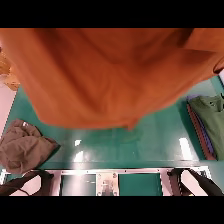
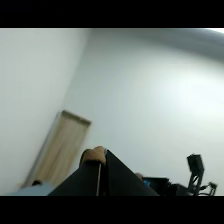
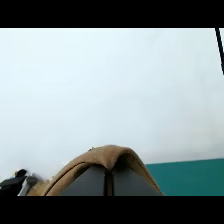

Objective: Fold the shirts.

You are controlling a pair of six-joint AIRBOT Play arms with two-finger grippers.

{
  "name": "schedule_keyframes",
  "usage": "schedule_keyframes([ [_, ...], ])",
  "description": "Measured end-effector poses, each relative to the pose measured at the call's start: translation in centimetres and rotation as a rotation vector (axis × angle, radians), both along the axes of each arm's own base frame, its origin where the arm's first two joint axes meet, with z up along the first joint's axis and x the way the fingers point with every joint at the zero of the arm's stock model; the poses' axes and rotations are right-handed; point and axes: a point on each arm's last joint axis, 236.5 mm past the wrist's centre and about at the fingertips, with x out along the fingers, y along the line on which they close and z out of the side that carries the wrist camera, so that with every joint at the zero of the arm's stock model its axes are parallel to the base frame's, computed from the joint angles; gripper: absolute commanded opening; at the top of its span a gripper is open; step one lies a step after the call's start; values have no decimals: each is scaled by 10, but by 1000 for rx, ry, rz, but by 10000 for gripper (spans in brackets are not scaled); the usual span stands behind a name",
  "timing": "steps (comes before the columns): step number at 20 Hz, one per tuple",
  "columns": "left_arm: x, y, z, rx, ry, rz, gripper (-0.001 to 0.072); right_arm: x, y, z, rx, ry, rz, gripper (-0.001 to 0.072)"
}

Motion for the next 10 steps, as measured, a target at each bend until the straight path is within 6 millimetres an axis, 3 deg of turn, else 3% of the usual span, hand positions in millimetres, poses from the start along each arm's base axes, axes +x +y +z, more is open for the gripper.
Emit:
schedule_keyframes([
  [2, 39, -3, -46, 127, 139, 93, 29, 28, -11, -32, 13, 84, 7, 16],
  [4, 90, 5, -109, 226, 319, 178, 29, 66, -22, -76, 37, 185, 28, 16],
  [7, 166, 4, -234, 329, 601, 222, 29, 133, -34, -158, 77, 343, 63, 16],
  [10, 225, -21, -353, 393, 780, 236, 29, 204, -44, -261, 121, 523, 84, 16],
])
